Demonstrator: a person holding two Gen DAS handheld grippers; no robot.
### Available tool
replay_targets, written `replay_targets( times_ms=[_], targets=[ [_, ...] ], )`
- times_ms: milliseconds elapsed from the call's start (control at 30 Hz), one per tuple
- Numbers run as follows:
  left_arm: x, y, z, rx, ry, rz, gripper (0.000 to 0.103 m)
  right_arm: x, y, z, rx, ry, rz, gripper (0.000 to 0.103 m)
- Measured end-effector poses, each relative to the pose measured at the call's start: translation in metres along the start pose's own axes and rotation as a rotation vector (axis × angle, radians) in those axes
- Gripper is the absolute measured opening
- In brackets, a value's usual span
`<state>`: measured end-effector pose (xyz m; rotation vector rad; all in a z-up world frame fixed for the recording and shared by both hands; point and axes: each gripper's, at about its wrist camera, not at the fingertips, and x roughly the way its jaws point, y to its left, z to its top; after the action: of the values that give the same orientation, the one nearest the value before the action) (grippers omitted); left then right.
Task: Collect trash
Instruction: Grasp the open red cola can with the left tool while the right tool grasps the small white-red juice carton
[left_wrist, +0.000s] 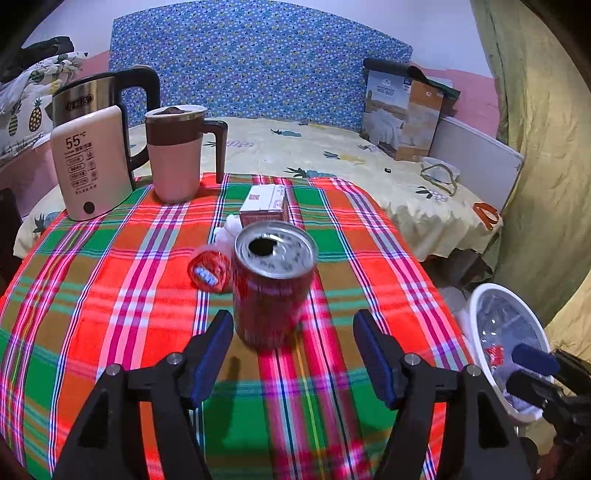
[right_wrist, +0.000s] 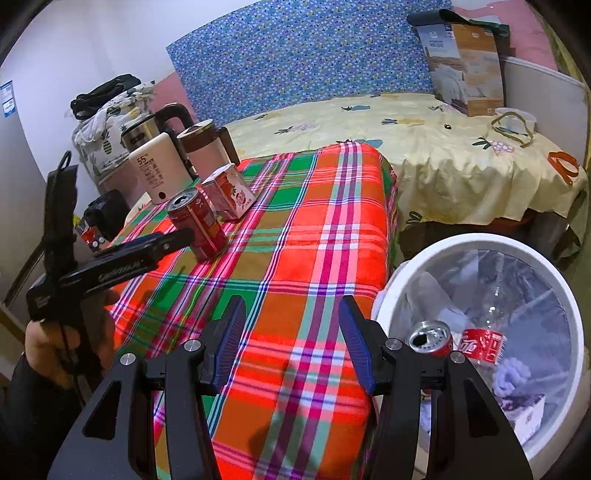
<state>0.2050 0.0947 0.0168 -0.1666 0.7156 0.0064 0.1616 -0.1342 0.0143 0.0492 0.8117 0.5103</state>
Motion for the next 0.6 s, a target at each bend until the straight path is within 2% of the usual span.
replay_targets(
  times_ms=[133,233,300,600],
  targets=[
    [0.012,0.002,0.006,-0.002,-0.003,0.009,0.069,0.004,-0.001,0.002,0.003,0.008,-0.008,0.054],
    [0.017,0.007,0.010,-0.024,-0.013,-0.016,0.068,0.007,0.000,0.005,-0.002,0.011,-0.016,0.054],
    [0.017,0.008,0.012,-0.020,-0.024,-0.017,0.055,0.009,0.000,0.007,-0.003,0.013,-0.020,0.054],
    [-0.007,0.027,0.003,-0.045,-0.059,-0.024,0.054,0.019,0.018,0.020,-0.017,0.016,-0.021,0.054]
  ],
)
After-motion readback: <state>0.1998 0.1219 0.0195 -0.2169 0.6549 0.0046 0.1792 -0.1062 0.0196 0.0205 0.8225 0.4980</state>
